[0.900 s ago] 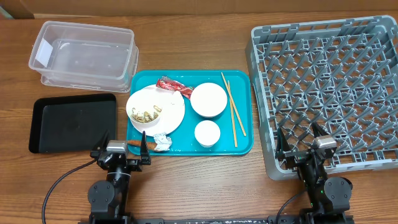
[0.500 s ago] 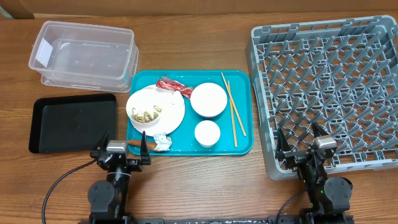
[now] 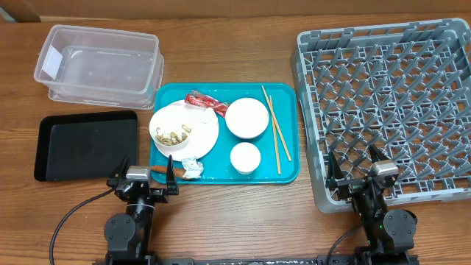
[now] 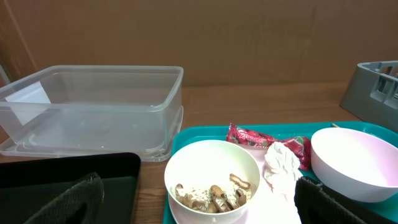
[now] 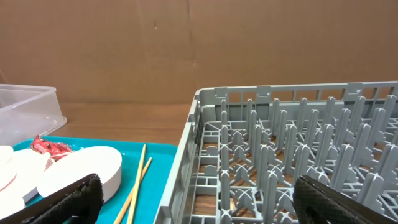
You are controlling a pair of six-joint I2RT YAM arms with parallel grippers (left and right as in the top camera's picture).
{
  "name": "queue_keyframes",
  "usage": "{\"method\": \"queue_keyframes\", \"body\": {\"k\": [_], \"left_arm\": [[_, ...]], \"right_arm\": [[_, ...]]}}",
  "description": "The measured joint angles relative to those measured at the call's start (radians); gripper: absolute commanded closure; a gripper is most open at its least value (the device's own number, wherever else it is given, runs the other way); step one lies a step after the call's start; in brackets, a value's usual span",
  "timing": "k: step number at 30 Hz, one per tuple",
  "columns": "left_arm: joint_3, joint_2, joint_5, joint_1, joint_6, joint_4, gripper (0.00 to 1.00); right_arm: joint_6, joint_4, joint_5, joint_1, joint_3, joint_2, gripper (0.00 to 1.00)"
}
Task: Sort waste into correct bins and load items into the dishwasher
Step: 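Move the left gripper toward the crumpled tissue on the teal tray, then grasp the crumpled tissue with the left gripper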
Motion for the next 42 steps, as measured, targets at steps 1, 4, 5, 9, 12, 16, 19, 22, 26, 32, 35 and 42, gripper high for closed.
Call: {"method": "queue_keyframes", "body": {"k": [1,4,5,9,12,16,19,22,26,32,35,42], "left_arm": [[0.000,0.000,0.000,0.000,0.000,0.000,0.00],[0.000,0.000,0.000,0.000,0.000,0.000,0.00],[0.000,0.000,0.000,0.000,0.000,0.000,0.00],[0.000,0.000,0.000,0.000,0.000,0.000,0.00],[0.000,0.000,0.000,0.000,0.000,0.000,0.00],[0.000,0.000,0.000,0.000,0.000,0.000,0.00],[0.000,0.000,0.000,0.000,0.000,0.000,0.00],[0.000,0.000,0.000,0.000,0.000,0.000,0.00],[0.005,0.024,-0.001,0.000,-0.003,-0.018,0.00],[0.114,0.151,0.000,0.000,-0.005,-0.195,0.00],[0.216,0.263,0.000,0.000,-0.007,-0.249,0.00],[0.516,0.575,0.058,0.000,-0.064,-0.432,0.00]], "right_arm": [[0.000,0.000,0.000,0.000,0.000,0.000,0.00],[-0.001,0.000,0.000,0.000,0.000,0.000,0.00],[0.000,0.000,0.000,0.000,0.000,0.000,0.00],[0.000,0.000,0.000,0.000,0.000,0.000,0.00],[-0.001,0.000,0.000,0.000,0.000,0.000,0.00],[0.000,0.000,0.000,0.000,0.000,0.000,0.00],[0.000,0.000,0.000,0.000,0.000,0.000,0.00],[0.010,0.000,0.000,0.000,0.000,0.000,0.00],[0.079,-0.012,0.000,0.000,0.000,0.000,0.00],[0.132,-0.097,0.003,0.000,0.028,0.001,0.00],[0.140,-0.144,0.005,0.000,0.086,0.008,0.00],[0.151,-0.325,0.008,0.000,0.338,0.186,0.00]]}}
